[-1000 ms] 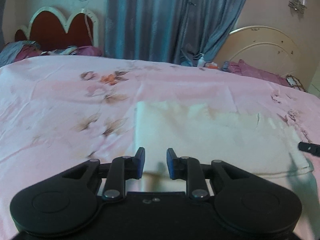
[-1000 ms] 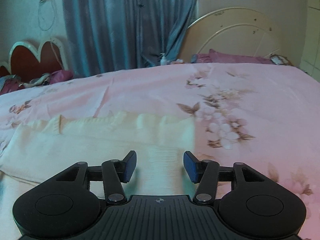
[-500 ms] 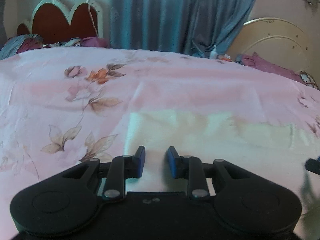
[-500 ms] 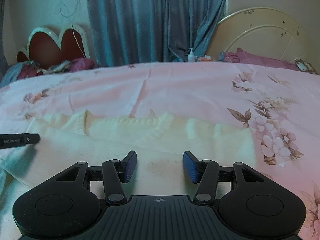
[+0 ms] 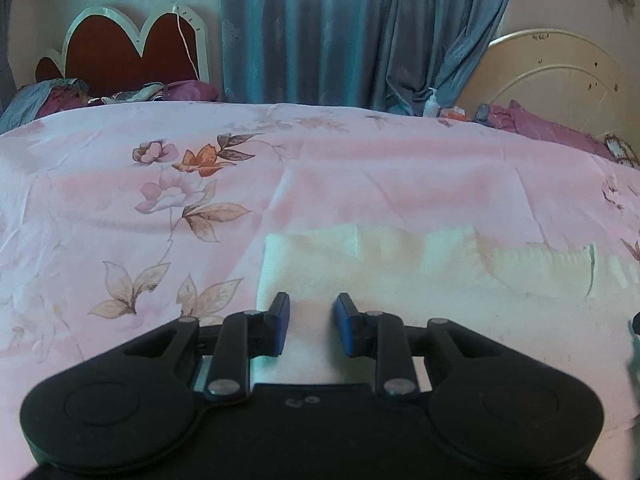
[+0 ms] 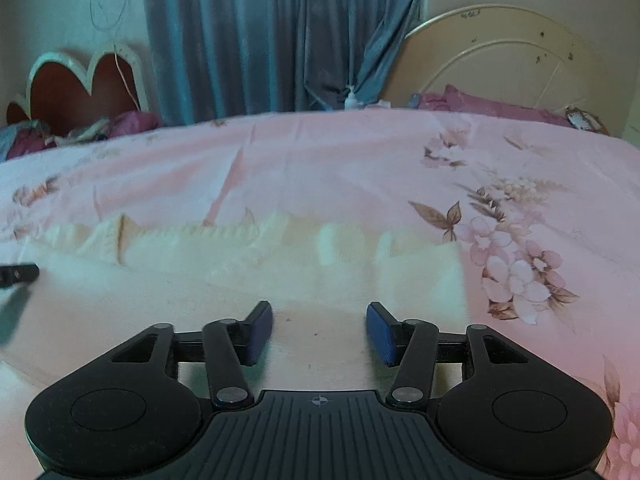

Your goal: Fold small clothes

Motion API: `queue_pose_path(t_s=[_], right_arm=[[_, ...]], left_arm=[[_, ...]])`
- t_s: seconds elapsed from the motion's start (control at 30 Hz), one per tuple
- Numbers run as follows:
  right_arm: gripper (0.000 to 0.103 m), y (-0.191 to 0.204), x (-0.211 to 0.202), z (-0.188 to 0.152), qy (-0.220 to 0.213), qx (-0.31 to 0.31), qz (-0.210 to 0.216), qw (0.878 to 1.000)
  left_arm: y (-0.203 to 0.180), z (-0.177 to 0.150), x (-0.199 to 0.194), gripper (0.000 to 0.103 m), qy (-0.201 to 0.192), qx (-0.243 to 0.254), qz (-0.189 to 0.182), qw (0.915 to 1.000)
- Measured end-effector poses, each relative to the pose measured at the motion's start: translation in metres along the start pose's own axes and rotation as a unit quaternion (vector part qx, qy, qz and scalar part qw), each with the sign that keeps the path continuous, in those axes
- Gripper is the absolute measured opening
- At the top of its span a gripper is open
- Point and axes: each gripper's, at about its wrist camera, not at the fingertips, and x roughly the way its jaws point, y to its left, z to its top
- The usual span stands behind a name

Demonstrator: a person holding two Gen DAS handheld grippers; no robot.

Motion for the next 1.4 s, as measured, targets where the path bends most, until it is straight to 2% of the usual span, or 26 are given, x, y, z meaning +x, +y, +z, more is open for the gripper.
queue_pose_path(t_s=[0.1, 0.3, 0.47, 0.7, 0.87, 1.0, 1.4], right_arm=[[0.052, 0.002, 0.002, -0.007, 0.014, -0.006, 0.001, 1.000], [0.053, 0.001, -0.017, -0.006, -0.006, 0.016, 0.008, 1.000], [0.053, 0.008, -0.026, -0.014, 0.003, 0.001, 0.016, 1.000], [0.052, 0.020, -0.035, -0.033, 0.014, -0.021, 0.029, 0.999], [0.052, 0.010, -0.029, -0.043, 0.021, -0.040, 0.003, 0.999], [0.052, 0.002, -0.033, -0.040, 0.022, -0.026, -0.005, 0.999], [0.052, 0.001, -0.024, -0.041, 0.033, -0.061, 0.004, 0.998]], left_arm=[[-0.001, -0.002, -0.004, 0.027, -0.001, 0.004, 0.006, 1.0000], [-0.002, -0.006, -0.020, 0.027, -0.005, 0.007, 0.007, 0.9999], [-0.007, -0.011, -0.038, 0.028, -0.005, 0.002, -0.012, 0.9999], [-0.031, -0.037, -0.053, 0.031, 0.004, 0.032, -0.043, 0.9985], [-0.036, -0.050, -0.047, 0.033, 0.002, 0.061, -0.031, 0.9976], [-0.035, -0.048, -0.045, 0.032, 0.007, 0.053, -0.027, 0.9982], [-0.050, -0.049, -0.045, 0.032, 0.008, 0.070, 0.007, 0.9975]])
